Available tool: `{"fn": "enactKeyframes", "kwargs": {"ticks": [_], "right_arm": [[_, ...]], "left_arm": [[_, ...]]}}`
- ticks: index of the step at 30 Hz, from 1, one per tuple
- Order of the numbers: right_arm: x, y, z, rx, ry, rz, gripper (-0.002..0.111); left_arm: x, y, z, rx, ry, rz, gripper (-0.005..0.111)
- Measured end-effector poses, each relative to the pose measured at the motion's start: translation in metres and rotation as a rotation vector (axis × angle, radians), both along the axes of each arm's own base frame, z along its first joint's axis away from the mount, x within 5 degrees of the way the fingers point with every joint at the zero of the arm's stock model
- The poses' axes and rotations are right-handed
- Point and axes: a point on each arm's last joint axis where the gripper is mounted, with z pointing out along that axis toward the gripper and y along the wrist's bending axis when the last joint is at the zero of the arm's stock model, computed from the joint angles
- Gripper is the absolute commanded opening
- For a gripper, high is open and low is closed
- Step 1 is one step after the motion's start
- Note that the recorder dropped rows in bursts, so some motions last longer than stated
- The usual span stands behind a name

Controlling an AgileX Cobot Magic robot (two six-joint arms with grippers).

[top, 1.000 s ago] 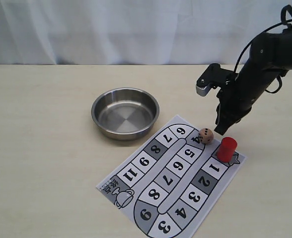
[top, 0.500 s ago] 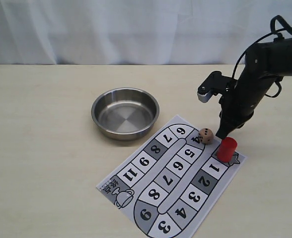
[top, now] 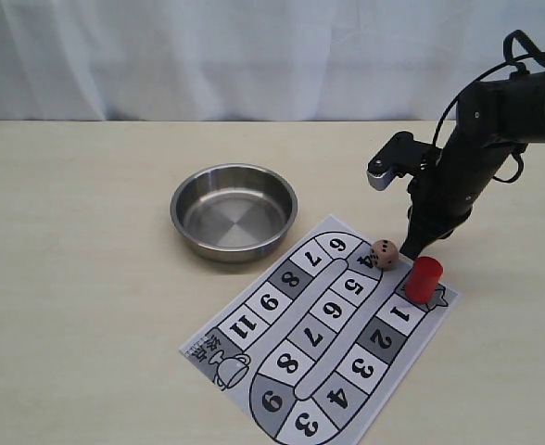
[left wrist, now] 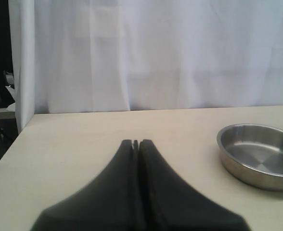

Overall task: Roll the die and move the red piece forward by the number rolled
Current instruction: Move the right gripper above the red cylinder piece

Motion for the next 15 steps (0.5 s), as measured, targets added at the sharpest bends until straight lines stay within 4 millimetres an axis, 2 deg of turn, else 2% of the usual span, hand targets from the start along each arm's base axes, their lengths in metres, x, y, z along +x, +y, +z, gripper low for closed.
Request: {"fn": "enactKeyframes", "kwargs": {"ticks": [11,15], "right_arm": [[0.0000,0.0000,0.0000,0.000,0.000,0.000,0.004],[-0.0007,-0.0001,0.0099,0.010,-0.024,-0.027,0.004]], "left_arm": [[0.0000,0.0000,0.0000,0.000,0.000,0.000,0.000],[0.0000,0.0000,0.0000,0.000,0.000,0.000,0.000]]}}
